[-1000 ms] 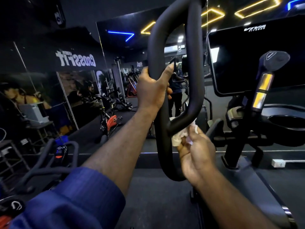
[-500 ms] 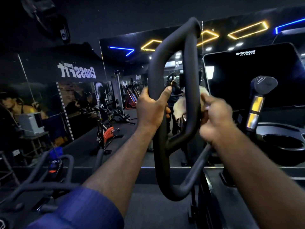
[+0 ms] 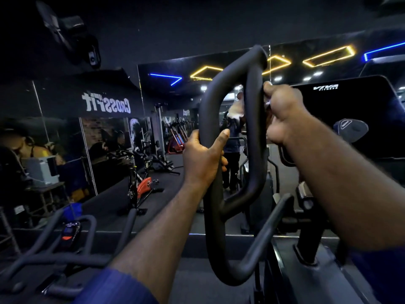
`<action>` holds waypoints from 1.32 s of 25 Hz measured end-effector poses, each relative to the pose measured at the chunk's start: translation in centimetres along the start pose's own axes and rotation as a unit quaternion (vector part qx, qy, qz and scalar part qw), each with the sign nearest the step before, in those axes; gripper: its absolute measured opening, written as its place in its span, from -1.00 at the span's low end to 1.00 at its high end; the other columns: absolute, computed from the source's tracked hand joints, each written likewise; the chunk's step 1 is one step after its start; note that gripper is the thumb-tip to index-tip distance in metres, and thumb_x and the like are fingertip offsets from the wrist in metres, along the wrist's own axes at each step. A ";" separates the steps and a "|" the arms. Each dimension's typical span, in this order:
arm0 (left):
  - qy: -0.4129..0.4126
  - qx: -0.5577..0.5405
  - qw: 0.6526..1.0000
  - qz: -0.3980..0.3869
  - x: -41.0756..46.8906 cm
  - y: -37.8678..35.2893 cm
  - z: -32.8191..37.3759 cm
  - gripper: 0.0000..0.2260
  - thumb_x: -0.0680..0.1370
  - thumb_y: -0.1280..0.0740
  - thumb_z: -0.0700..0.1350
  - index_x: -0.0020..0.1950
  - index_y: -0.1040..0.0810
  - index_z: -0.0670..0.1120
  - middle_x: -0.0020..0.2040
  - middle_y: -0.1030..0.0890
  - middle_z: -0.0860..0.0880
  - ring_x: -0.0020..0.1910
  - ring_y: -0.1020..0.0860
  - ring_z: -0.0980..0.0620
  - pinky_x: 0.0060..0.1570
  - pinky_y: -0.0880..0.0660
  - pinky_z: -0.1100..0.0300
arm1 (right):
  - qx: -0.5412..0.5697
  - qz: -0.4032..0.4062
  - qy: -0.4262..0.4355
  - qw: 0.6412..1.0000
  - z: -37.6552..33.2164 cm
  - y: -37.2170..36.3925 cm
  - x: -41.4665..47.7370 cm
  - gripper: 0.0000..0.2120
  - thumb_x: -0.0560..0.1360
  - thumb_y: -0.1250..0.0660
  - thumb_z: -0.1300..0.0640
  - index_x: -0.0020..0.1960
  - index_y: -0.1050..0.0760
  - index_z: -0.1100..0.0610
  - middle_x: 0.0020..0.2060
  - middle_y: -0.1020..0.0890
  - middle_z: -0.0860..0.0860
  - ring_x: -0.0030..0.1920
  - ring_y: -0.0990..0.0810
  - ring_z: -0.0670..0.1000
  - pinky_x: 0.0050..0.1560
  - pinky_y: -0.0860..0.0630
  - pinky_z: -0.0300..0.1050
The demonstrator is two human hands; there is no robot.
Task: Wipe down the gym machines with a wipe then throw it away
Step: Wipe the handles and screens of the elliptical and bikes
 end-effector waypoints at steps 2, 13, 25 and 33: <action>0.001 -0.006 1.000 -0.001 -0.2 0.1 0.2 -0.63 0.59 -0.51 0.06 0.18 -0.50 -0.16 -0.27 -0.61 -0.14 -0.41 -0.57 -0.11 -0.36 -0.58 0.01 | -0.070 0.048 0.090 0.992 1.2 -0.1 -0.6 -0.66 0.72 -0.14 0.00 0.15 -0.62 0.17 -0.05 -0.75 0.20 -0.03 -0.74 0.19 0.13 -0.67 0.27; 0.161 -0.189 0.949 -0.196 3.0 -0.8 1.8 -0.24 0.55 -0.14 0.47 0.22 -0.59 -0.22 -0.18 -0.61 -0.26 -0.36 -0.58 -0.15 -0.37 -0.57 0.08 | -0.601 0.032 0.520 0.606 -6.2 -7.4 0.7 -0.61 0.70 -0.04 0.19 0.43 -0.48 0.18 0.40 -0.55 0.16 0.48 -0.43 0.19 0.58 -0.20 0.02; 0.193 -0.337 0.889 -0.241 8.3 -0.1 1.3 -0.16 0.51 -0.01 0.57 0.35 -0.53 -0.08 0.15 -0.73 -0.22 0.18 -0.68 -0.23 0.27 -0.55 -0.23 | -0.717 0.059 0.468 0.514 -5.4 -11.9 0.5 -0.79 0.62 -0.11 0.17 -0.05 -0.51 0.11 -0.08 -0.60 0.03 0.03 -0.56 0.18 0.23 -0.41 0.12; 0.245 -0.413 0.843 -0.243 8.7 -2.4 0.5 -0.20 0.44 -0.06 0.56 0.28 -0.58 -0.06 0.15 -0.71 -0.17 0.07 -0.67 -0.13 -0.05 -0.57 0.04 | -0.859 0.041 0.347 0.374 -8.7 -17.2 2.7 -0.81 0.60 -0.19 0.02 -0.20 -0.38 -0.04 -0.23 -0.58 0.04 -0.15 -0.60 0.16 -0.14 -0.48 0.03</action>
Point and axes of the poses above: each hand's wrist, its own x-axis towards the middle knuckle, its own y-axis out of the back of the hand, z = x × y, the point moved 7 cm from there along x, towards the middle knuckle
